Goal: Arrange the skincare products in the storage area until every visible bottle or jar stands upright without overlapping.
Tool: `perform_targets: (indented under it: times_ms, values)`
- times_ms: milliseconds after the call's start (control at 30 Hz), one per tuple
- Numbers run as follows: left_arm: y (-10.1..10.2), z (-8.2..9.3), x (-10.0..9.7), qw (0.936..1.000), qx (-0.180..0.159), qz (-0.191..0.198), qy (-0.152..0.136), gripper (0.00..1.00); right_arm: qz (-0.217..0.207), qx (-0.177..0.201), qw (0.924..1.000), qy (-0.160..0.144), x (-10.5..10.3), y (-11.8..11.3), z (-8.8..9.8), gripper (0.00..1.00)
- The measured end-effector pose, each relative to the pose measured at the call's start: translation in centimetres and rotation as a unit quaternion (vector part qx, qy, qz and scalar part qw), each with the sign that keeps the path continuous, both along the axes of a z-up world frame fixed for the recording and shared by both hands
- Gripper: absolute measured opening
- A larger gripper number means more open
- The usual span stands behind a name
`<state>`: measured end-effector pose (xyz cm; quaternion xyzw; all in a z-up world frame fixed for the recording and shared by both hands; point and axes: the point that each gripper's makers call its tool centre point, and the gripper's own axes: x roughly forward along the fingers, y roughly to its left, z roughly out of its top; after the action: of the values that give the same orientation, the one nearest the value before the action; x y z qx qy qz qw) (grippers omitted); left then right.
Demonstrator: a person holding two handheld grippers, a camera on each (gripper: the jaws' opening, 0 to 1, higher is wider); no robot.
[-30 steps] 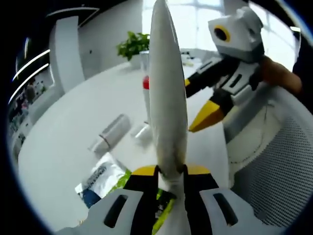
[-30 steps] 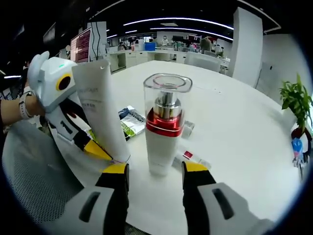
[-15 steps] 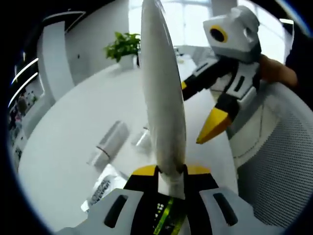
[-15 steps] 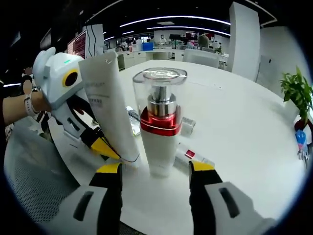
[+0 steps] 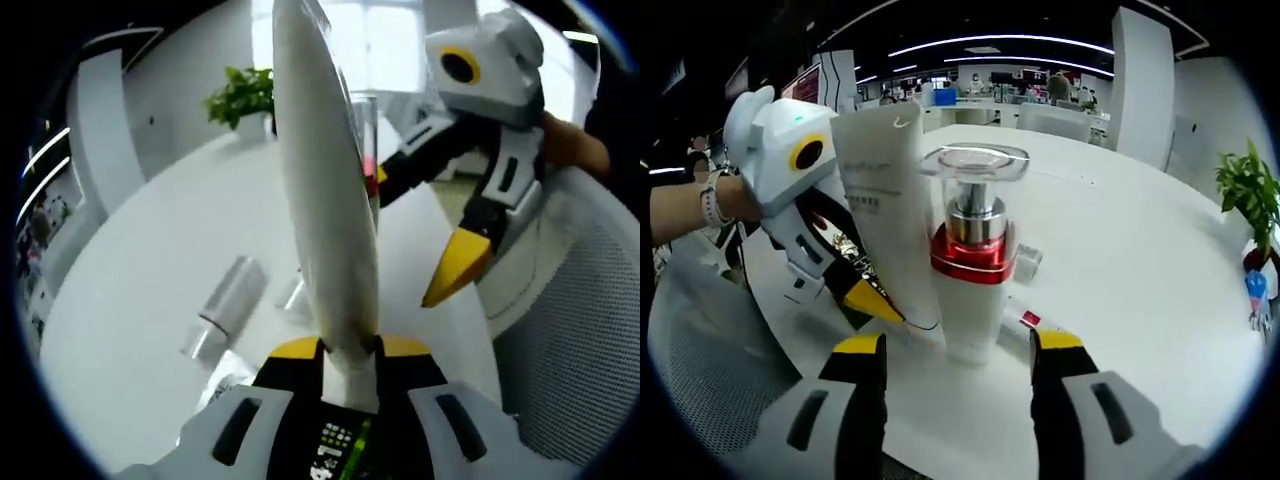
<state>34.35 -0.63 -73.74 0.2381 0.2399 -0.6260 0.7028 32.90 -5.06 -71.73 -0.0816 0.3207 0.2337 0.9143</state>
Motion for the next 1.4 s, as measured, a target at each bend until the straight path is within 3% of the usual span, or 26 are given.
perform_targets:
  times_ms: [467,933,1167,1300,1400]
  values:
    - [-0.2,-0.4,0.1,0.9997,0.01,-0.021,-0.011,0.18,-0.005,-0.002,1.0,0.002,0.0,-0.3,-0.1,0.58]
    - [0.0,0.0,0.3,1.0,0.005,0.006,-0.001,0.2,0.0,-0.01,0.9999,0.004,-0.1,-0.3,-0.3,0.6]
    - [1.6,0.5,0.7,0.9988,0.013,0.047,-0.001,0.22,0.0,-0.012,0.9999,0.001,-0.1,-0.3,-0.2,0.61]
    - [3.0,1.2,1.3,0.9963,0.005,0.084,-0.013,0.16,0.003,-0.014,0.9999,-0.002,0.0,-0.2,-0.1,0.62]
    - [4.0,1.5,1.2,0.9951,0.007,0.099,-0.006,0.21,0.005,-0.012,0.9999,-0.005,0.0,-0.1,0.0,0.62]
